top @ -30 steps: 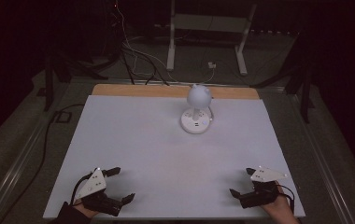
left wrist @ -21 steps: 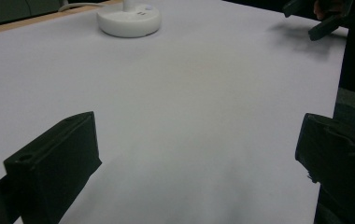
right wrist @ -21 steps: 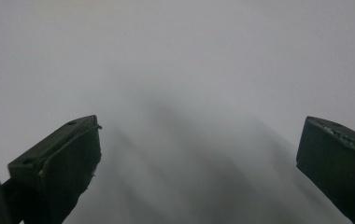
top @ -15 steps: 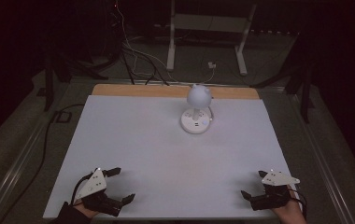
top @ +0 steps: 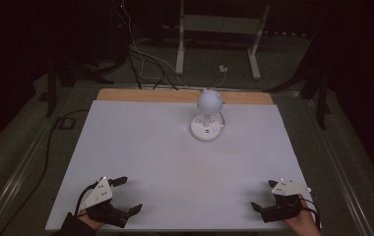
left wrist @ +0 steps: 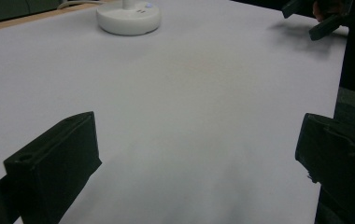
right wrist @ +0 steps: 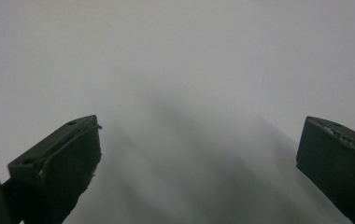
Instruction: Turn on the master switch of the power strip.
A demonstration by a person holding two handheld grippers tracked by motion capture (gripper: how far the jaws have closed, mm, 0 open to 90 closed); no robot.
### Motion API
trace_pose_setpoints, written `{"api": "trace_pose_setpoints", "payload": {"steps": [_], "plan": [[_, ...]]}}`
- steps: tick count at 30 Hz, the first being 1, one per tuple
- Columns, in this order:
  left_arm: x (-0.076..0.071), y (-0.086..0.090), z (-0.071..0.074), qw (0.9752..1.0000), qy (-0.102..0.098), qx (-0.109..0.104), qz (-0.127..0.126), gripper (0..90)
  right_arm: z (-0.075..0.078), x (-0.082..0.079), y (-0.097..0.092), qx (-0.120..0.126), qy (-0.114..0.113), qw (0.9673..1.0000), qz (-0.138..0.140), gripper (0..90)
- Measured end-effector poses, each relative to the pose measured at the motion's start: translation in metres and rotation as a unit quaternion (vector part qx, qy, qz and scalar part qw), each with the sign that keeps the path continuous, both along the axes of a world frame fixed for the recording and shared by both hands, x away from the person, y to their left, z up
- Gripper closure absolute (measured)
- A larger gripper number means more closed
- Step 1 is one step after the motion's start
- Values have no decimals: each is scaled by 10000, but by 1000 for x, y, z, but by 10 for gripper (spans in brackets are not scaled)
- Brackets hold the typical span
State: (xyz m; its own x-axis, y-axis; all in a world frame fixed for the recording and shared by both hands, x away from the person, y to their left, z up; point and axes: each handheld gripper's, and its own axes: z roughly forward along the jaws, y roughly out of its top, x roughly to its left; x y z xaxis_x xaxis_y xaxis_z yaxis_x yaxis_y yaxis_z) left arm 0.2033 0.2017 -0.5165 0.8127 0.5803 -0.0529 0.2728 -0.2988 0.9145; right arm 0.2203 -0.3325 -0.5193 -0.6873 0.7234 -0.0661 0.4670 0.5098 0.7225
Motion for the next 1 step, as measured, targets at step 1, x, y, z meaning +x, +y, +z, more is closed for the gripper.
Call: {"api": "trace_pose_setpoints", "payload": {"steps": [1], "plan": [[0, 0, 0, 10000, 2, -4, 0, 2, 0, 0, 0, 0, 0, 10000, 0, 0]]}}
